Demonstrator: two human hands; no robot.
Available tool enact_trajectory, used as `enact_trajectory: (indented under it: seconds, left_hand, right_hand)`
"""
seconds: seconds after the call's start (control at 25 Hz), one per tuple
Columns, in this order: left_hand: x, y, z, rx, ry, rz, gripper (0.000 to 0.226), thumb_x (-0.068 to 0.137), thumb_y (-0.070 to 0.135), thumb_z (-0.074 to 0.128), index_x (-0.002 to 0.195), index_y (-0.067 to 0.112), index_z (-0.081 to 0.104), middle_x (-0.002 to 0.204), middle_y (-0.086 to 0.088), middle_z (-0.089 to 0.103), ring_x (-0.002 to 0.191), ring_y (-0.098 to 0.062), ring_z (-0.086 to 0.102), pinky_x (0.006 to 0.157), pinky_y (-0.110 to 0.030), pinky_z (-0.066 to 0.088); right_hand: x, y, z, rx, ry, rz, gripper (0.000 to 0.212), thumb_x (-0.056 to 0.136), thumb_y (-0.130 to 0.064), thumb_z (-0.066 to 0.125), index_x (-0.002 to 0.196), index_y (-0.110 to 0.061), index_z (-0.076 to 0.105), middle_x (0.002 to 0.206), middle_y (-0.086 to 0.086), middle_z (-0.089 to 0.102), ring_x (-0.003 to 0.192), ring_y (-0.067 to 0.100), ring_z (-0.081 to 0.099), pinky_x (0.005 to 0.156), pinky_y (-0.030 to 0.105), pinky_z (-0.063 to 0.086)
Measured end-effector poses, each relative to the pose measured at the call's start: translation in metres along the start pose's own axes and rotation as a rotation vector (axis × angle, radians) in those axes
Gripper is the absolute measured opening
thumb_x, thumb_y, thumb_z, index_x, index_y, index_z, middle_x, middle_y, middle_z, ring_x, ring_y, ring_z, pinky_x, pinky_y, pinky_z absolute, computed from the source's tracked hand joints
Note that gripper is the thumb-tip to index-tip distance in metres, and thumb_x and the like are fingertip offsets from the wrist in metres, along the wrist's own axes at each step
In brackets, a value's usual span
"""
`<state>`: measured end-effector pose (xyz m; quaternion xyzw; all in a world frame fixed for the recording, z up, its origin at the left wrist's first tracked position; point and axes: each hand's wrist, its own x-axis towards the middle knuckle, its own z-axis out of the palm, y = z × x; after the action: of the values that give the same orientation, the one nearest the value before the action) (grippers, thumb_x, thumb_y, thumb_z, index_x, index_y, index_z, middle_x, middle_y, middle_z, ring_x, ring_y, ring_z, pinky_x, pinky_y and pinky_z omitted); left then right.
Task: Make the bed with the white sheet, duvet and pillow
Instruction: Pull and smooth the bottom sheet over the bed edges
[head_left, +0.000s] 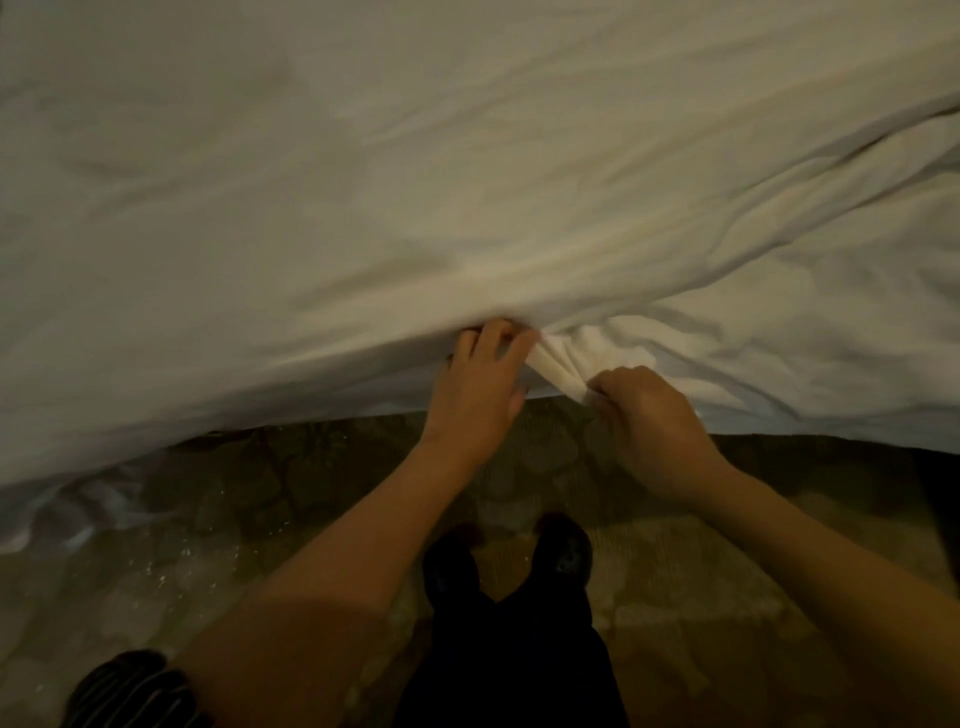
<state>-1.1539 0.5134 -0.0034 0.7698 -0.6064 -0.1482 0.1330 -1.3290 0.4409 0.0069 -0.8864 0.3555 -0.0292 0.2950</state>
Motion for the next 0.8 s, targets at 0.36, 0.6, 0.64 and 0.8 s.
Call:
enact_trajectory:
  seconds: [0.36,0.6,0.64,0.8]
  left_hand:
    - [-0.035,0.031,0.006,0.061,0.085,0.252,0.016,0.069,0.008,0.054,0.078,0.012,0.068,0.072,-0.005,0.064,0.065,-0.025,0.061,0.070,-0.032,0.035]
    - [-0.088,0.090,0.004,-0.135,0.010,0.207,0.013,0.079,0.017,0.051,0.077,0.012,0.063,0.064,-0.001,0.062,0.051,-0.016,0.057,0.043,-0.018,0.042]
    - [-0.093,0.094,0.004,-0.186,0.003,0.206,0.019,0.081,0.019,0.045,0.076,0.011,0.061,0.066,-0.002,0.061,0.052,-0.016,0.057,0.043,-0.019,0.041]
    - [-0.101,0.054,-0.016,-0.174,-0.133,0.192,0.021,0.084,0.027,0.053,0.099,0.014,0.057,0.096,-0.004,0.058,0.085,-0.020,0.055,0.071,-0.031,0.046]
  right_hand:
    - [-0.089,0.002,-0.022,0.267,-0.055,0.026,0.014,0.086,-0.014,0.050,0.090,-0.011,0.063,0.083,-0.004,0.057,0.074,0.004,0.048,0.067,0.019,0.038]
    - [-0.092,-0.035,-0.011,-0.148,0.084,0.066,0.066,0.054,-0.015,0.082,0.115,-0.007,0.055,0.103,0.011,0.057,0.087,0.027,0.053,0.070,0.036,0.047]
    - [-0.087,-0.042,-0.005,-0.229,0.099,0.041,0.057,0.049,-0.009,0.082,0.101,-0.006,0.060,0.091,0.012,0.060,0.077,0.030,0.055,0.063,0.037,0.047]
    - [-0.089,-0.045,-0.001,-0.152,0.114,0.082,0.031,0.048,0.008,0.078,0.067,-0.008,0.060,0.063,0.011,0.058,0.057,0.031,0.055,0.051,0.030,0.038]
